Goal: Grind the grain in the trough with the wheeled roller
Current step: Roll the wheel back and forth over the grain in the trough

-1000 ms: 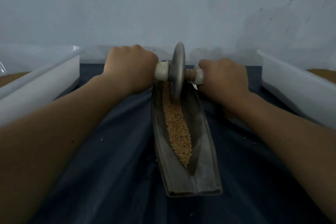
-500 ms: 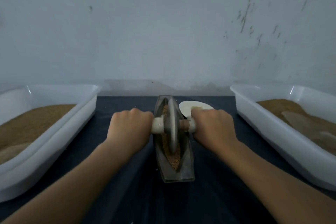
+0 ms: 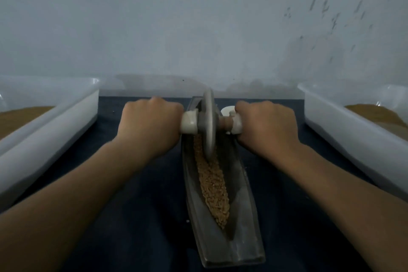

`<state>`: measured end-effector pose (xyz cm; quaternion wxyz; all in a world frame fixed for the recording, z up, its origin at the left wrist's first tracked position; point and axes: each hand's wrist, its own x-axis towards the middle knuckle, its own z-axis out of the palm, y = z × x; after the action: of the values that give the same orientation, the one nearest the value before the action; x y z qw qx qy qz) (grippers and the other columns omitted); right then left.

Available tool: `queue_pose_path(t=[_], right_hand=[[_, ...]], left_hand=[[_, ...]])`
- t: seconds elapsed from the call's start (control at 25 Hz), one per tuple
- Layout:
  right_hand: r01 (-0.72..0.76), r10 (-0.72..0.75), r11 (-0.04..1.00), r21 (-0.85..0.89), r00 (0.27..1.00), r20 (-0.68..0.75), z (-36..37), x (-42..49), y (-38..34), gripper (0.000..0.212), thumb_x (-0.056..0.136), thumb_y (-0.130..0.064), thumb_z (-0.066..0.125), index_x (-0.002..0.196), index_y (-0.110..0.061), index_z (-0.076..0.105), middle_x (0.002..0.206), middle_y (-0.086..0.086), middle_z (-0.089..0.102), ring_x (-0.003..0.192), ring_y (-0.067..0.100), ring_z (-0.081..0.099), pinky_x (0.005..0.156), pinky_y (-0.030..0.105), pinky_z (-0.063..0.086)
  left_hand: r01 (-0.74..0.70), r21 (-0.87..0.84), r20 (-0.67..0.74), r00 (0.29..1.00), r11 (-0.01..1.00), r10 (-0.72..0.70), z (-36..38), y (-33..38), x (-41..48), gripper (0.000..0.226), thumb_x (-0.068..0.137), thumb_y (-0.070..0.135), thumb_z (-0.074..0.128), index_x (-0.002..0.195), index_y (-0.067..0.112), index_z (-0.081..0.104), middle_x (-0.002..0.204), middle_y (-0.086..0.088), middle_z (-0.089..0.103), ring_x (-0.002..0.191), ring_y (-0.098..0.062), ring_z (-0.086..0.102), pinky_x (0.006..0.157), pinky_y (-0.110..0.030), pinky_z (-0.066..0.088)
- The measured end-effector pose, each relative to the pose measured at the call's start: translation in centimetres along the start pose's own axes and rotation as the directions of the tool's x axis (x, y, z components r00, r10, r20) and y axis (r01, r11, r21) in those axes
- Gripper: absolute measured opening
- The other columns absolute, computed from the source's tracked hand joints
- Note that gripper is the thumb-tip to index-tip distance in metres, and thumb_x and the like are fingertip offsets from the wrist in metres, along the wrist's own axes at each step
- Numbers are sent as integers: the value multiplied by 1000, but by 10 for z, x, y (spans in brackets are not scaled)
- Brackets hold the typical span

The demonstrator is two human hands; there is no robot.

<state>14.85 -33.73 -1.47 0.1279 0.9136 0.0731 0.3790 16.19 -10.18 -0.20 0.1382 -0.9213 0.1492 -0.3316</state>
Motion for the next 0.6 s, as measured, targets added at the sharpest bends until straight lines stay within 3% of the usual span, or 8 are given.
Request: queue_pose_path(t=[0.12,0.24,0.32,0.44,0.52,0.6], right_hand=[[-9,11,997,73,1000,-18,17,19,3,21,77,-42,71,79,-27,56,63,-2,55,54,25,49,47,22,16],[-36,39,995,96,999,-21,19,18,3,22,76,-41,73,78,-27,57,61,-2,55,52,26,48,48,22,19],[-43,42,996,75,999,6,10,8,1,29,68,-37,77,73,-27,50,59,-3,55,50,26,51,48,22,14],[-62,62,998,26,998,10,-11,-11,-5,45,63,-31,80,68,-28,36,53,-8,31,46,23,33,49,22,4],[-65,64,998,6,997,43,-25,-26,-8,37,70,-32,76,68,-26,39,54,-7,29,49,24,32,45,24,12],[-34,34,999,7,995,99,-41,-40,-7,26,76,-33,68,75,-25,44,59,-5,48,53,28,46,45,28,25]], left_hand=[[4,-18,6,1000,1000,-4,9,-4,22,2,84,29,58,81,28,58,62,4,34,52,-21,39,47,-27,23],[16,7,5,1000,1000,-16,8,-2,23,8,82,26,60,77,27,55,60,3,34,49,-19,32,46,-25,18],[-7,20,5,1000,1000,7,1,0,14,16,80,24,61,72,28,47,58,4,32,50,-21,37,47,-26,21],[-22,-7,16,1000,1000,22,-15,3,-6,16,79,28,61,75,29,46,62,2,42,59,-27,56,51,-30,26],[-17,-22,23,1000,1000,17,-29,7,-24,22,81,29,60,76,28,38,61,4,36,55,-23,50,49,-30,23],[-25,-39,34,999,999,26,-42,8,-41,25,82,28,58,75,27,34,59,7,29,47,-17,30,45,-28,16]])
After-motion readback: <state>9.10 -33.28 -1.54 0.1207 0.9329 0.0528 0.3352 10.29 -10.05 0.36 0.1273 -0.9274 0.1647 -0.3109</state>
